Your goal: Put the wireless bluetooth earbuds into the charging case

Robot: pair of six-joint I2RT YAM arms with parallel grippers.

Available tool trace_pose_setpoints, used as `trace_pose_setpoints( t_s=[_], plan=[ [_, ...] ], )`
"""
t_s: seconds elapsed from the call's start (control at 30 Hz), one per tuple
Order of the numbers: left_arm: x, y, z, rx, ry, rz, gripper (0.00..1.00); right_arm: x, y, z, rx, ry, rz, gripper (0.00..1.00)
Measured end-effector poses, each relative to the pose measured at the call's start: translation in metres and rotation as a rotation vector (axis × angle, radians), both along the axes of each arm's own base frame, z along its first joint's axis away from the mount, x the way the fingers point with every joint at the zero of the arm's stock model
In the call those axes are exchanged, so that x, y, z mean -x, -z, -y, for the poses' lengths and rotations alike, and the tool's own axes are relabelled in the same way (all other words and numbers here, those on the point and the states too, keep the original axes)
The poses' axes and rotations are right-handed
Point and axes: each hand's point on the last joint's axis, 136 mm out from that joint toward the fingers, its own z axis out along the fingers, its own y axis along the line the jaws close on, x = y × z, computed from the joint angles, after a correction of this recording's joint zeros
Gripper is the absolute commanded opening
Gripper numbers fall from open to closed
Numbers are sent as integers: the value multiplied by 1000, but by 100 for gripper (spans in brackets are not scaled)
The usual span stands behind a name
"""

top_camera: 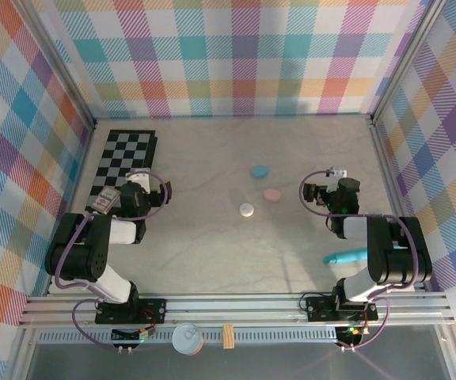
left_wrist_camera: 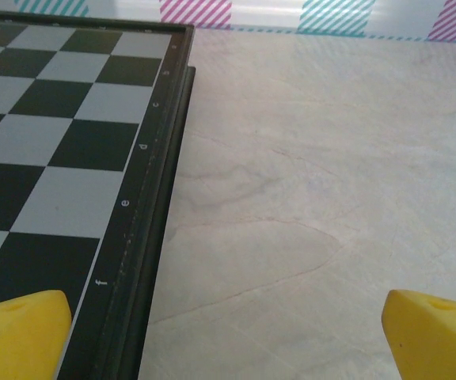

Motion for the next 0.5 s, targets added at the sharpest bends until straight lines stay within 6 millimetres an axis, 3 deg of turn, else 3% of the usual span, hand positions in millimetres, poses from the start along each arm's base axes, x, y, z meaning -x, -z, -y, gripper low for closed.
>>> trace_pose_setpoints(
  t_s=[0.5],
  plan=[
    [2, 5, 0, -1, 0, -21, 100, -1, -2, -2, -4, -8, 8, 99]
  ],
)
